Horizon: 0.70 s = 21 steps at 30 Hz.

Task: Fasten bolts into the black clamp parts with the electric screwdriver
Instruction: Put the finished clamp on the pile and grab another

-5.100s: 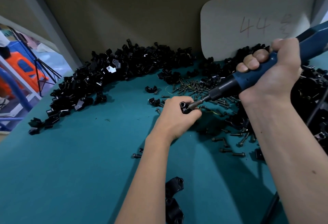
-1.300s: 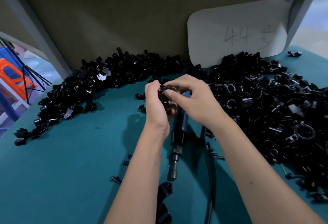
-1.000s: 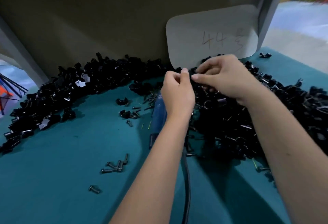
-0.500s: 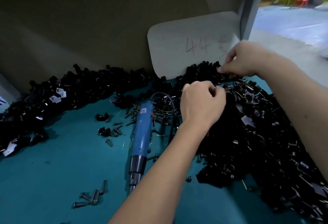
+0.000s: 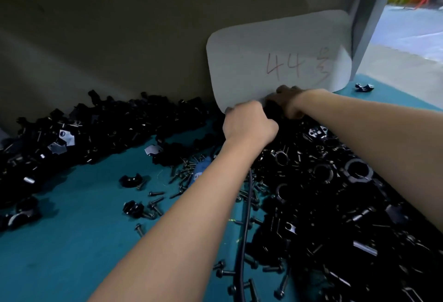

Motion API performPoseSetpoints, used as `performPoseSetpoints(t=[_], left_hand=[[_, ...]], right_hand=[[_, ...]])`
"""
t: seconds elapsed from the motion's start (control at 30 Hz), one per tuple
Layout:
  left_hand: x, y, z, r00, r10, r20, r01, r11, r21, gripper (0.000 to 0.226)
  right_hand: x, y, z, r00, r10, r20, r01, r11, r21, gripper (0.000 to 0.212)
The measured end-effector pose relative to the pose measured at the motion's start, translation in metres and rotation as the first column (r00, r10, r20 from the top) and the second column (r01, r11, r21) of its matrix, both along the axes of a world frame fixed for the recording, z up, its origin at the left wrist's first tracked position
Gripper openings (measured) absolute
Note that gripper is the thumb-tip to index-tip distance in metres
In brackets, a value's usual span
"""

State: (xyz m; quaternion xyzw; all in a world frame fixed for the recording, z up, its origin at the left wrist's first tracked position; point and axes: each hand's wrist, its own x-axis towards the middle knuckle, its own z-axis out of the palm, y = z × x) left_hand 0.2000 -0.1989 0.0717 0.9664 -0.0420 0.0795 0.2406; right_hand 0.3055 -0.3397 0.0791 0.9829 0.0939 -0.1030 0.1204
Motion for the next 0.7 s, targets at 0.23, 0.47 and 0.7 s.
performPoseSetpoints(t=[0.23,0.47,0.7], left_hand=[[0.008,0.005,-0.015,1.0,0.012,-0.025,-0.013,0.998,-0.059,0.02],[-0.014,0.049,-0.014,0.994,0.103,0.038,-0.102,0.995,-0.015,0.011],[-0.061,0.145,-0.039,0.901,0.43,0.053,-0.432,0.883,0.183,0.042]], right_hand=[[0.013,0.009,-0.009,1.0,0.012,-0.005,-0.012,0.999,0.038,0.042],[-0.001,0.004,0.005,0.991,-0.099,0.089,0.083,0.983,0.165,0.049],[-0.049,0.059,0.022,0.959,-0.262,0.105,0.187,0.868,0.459,0.034]])
